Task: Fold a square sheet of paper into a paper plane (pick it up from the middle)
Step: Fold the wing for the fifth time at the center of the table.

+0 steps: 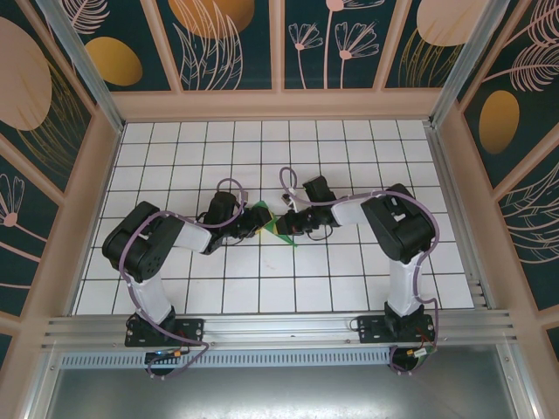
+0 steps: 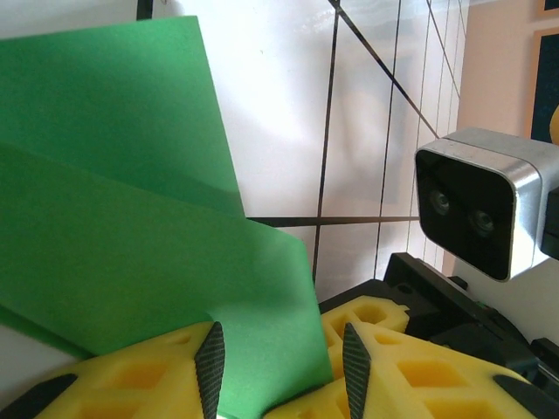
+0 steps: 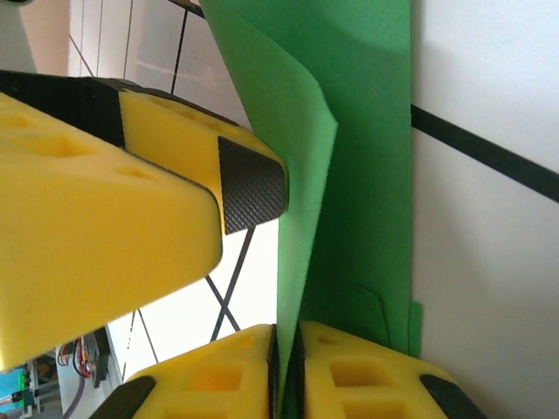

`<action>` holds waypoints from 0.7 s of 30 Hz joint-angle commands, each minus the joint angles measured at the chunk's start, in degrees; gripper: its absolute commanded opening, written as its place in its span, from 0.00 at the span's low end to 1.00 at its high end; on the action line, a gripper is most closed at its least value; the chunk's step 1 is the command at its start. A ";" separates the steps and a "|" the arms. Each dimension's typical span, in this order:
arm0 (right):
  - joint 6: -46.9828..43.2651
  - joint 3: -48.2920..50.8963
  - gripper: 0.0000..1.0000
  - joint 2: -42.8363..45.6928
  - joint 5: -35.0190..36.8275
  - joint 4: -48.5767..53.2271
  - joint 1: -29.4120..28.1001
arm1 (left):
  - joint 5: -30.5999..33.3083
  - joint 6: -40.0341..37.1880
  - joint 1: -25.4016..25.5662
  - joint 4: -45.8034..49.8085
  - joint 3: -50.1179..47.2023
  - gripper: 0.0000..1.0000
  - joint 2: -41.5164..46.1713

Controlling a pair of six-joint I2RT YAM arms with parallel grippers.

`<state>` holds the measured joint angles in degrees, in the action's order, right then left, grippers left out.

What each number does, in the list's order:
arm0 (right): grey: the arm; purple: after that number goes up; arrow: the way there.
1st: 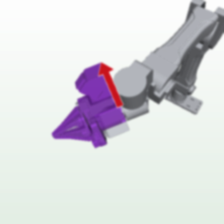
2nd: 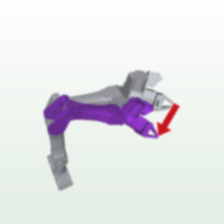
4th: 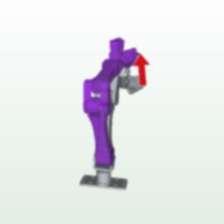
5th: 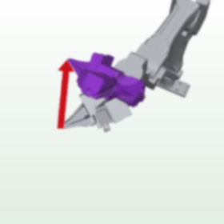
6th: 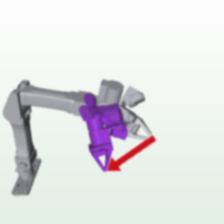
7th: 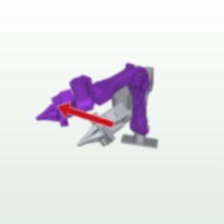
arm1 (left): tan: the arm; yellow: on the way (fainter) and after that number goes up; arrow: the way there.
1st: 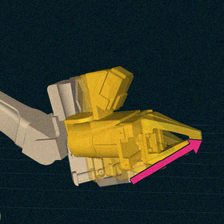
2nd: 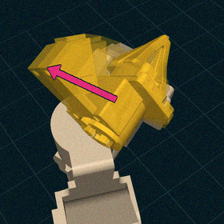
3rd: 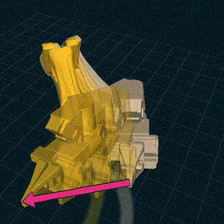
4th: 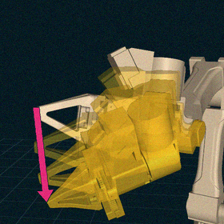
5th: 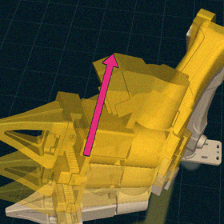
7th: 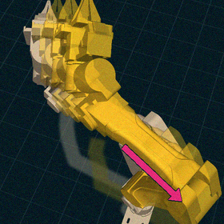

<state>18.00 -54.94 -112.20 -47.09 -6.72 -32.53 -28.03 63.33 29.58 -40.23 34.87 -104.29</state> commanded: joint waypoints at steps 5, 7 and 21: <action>-3.73 0.76 0.21 2.70 0.47 5.90 0.86 | 3.10 -0.03 0.21 5.95 0.11 0.44 -2.85; -3.78 0.89 0.23 2.91 0.33 5.73 0.83 | 3.07 -0.07 0.26 6.04 0.24 0.44 -2.98; -5.09 1.89 0.26 4.40 1.68 6.90 0.89 | 3.16 0.39 0.21 8.14 1.03 0.44 -3.90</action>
<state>14.87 -54.08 -109.75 -46.06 -2.33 -32.05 -28.05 64.03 29.58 -38.50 35.75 -104.33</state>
